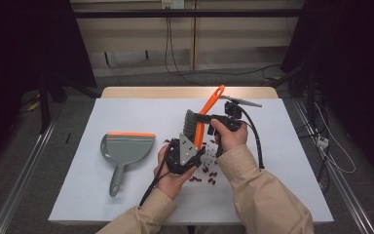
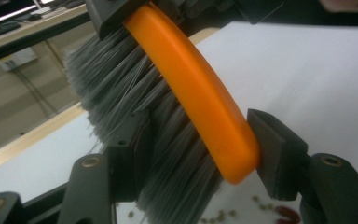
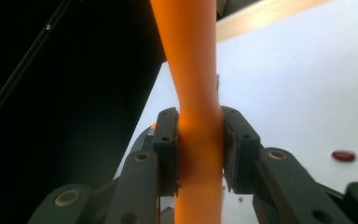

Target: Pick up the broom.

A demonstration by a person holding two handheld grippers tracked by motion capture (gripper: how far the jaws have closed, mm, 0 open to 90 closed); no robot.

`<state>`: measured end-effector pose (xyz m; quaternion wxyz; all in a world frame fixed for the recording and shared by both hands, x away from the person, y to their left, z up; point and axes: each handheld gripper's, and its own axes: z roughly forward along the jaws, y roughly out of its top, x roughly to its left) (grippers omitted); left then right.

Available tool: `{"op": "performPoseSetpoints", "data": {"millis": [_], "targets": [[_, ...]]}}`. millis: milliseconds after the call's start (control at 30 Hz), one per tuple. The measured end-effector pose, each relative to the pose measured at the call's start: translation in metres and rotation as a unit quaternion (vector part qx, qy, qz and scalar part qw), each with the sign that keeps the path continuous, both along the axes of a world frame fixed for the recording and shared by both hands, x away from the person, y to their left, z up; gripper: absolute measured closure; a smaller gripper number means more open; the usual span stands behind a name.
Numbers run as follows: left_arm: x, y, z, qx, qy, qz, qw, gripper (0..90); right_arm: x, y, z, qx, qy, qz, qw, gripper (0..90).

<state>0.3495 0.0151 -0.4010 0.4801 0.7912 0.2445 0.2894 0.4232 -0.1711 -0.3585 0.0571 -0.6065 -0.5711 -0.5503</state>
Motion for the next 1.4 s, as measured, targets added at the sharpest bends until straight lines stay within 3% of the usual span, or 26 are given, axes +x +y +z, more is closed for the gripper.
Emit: {"op": "performPoseSetpoints", "data": {"millis": [67, 200, 233, 367, 467, 533, 600, 733, 833, 967, 1200, 1267, 1400], "targets": [[0.0, 0.002, 0.002, -0.013, 0.009, -0.004, 0.9999, 39.0, 0.0, -0.004, 0.003, -0.001, -0.009, 0.005, 1.0, 70.3], [0.004, 0.011, 0.004, -0.036, 0.046, -0.005, 0.9983, 23.7, -0.002, -0.012, 0.017, -0.063, -0.051, 0.017, 0.9966, 70.3], [0.005, 0.015, 0.005, -0.031, 0.045, -0.001, 0.9985, 23.9, -0.002, -0.016, 0.02, -0.078, -0.056, 0.015, 0.9952, 70.3], [0.01, 0.029, 0.011, -0.053, 0.06, 0.004, 0.9968, 19.8, 0.0, -0.037, 0.025, -0.123, -0.056, 0.011, 0.9908, 70.4], [0.012, 0.039, 0.016, -0.053, 0.061, 0.007, 0.9967, 17.7, 0.001, -0.051, 0.027, -0.164, -0.054, 0.019, 0.9849, 70.4], [0.013, 0.046, 0.02, -0.057, 0.061, 0.012, 0.9964, 16.9, 0.002, -0.058, 0.026, -0.203, -0.047, 0.028, 0.9776, 70.4], [0.015, 0.053, 0.022, -0.063, 0.06, 0.017, 0.996, 15.9, 0.004, -0.063, 0.023, -0.245, -0.043, 0.033, 0.9679, 70.4], [0.017, 0.066, 0.025, -0.068, 0.065, 0.019, 0.9954, 15.4, 0.009, -0.073, 0.014, -0.274, -0.019, 0.04, 0.9606, 70.4], [0.018, 0.074, 0.027, -0.073, 0.063, 0.024, 0.9951, 14.9, 0.014, -0.074, 0.008, -0.305, -0.005, 0.05, 0.9511, 70.3], [0.02, 0.085, 0.028, -0.073, 0.062, 0.035, 0.9948, 14.5, 0.025, -0.068, -0.008, -0.323, 0.012, 0.061, 0.9443, 70.2], [0.024, 0.102, 0.024, -0.075, 0.066, 0.052, 0.9937, 13.9, 0.043, -0.052, -0.038, -0.33, 0.002, 0.071, 0.9414, 70.4], [0.025, 0.107, 0.024, -0.079, 0.067, 0.057, 0.9931, 13.7, 0.045, -0.048, -0.045, -0.339, 0.004, 0.074, 0.9378, 70.2], [0.026, 0.112, 0.023, -0.08, 0.068, 0.062, 0.9926, 13.6, 0.043, -0.047, -0.046, -0.335, -0.011, 0.082, 0.9388, 69.3]]}}
